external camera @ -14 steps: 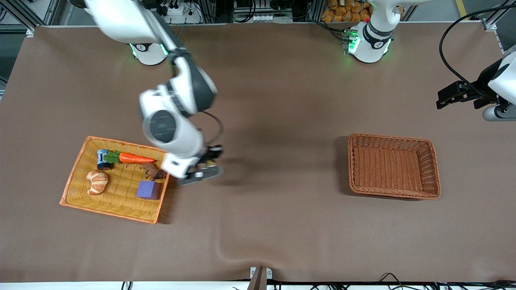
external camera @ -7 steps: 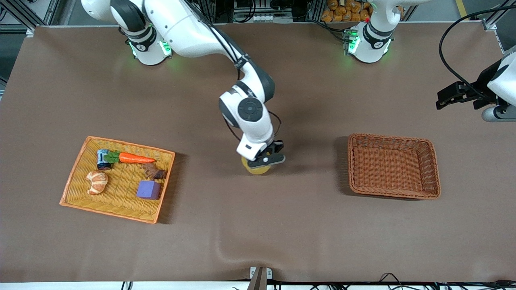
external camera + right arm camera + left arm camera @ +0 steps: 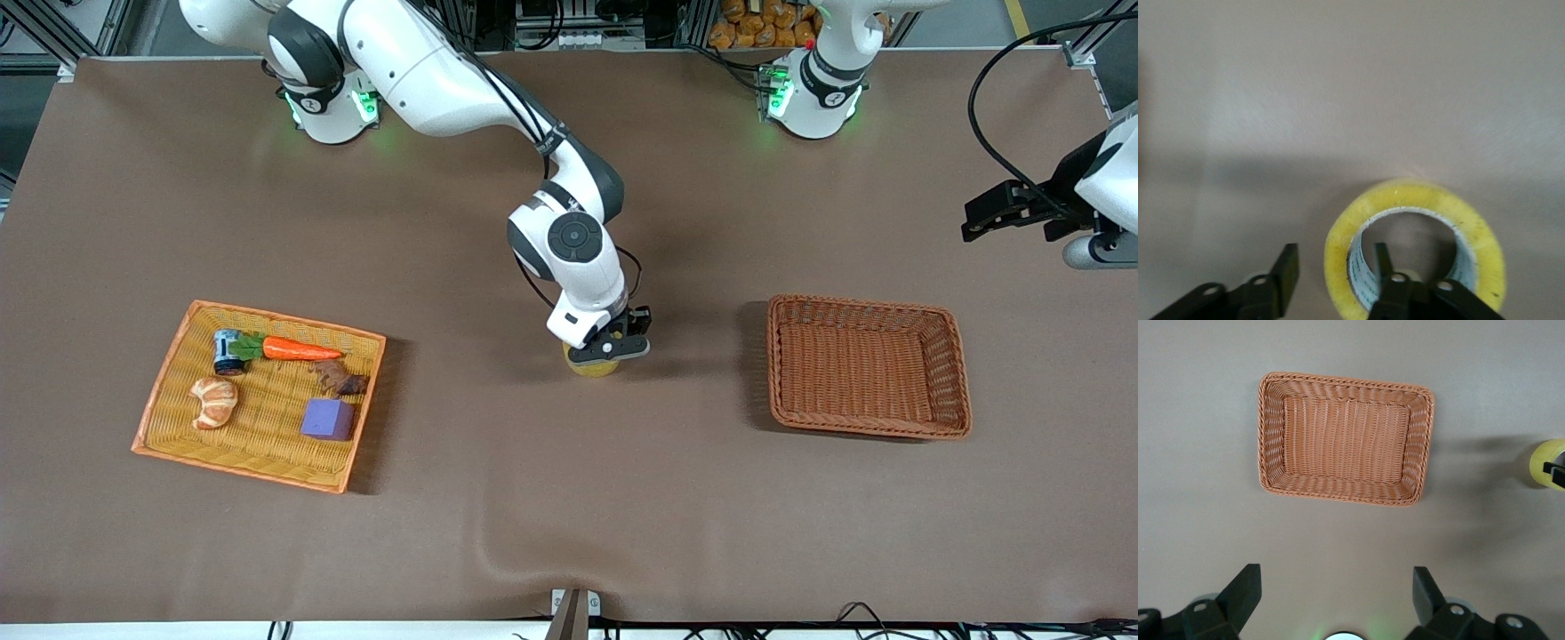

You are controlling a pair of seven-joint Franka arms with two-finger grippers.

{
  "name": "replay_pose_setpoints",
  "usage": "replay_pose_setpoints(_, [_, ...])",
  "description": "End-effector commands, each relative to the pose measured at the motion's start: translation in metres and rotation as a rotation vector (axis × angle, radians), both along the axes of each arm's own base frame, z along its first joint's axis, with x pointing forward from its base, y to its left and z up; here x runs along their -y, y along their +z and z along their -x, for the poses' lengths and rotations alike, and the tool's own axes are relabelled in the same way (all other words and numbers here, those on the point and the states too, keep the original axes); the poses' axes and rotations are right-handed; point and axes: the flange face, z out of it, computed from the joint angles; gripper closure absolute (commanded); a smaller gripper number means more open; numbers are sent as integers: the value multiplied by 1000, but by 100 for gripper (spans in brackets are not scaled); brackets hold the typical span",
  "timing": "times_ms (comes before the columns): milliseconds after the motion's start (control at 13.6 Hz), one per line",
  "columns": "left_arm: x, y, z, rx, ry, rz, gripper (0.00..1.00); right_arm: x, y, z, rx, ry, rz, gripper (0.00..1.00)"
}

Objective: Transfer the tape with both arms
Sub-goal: 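Set the tape roll on the table and open the right gripper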

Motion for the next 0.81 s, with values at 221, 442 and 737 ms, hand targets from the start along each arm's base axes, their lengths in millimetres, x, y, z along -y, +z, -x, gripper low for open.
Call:
replay_pose_setpoints(221, [13,-7,-5,-16,-26,-4,0,175,154,-46,-75,-71,54,0])
replay_pose_setpoints(442, [34,-28,-18,-31,-36,0,0,260,180,-42,-97,-138,101,0])
replay_pose_setpoints(737, [90,-68,-33,-63,-4,50,0,372,251,-37,-107,-231,168,0])
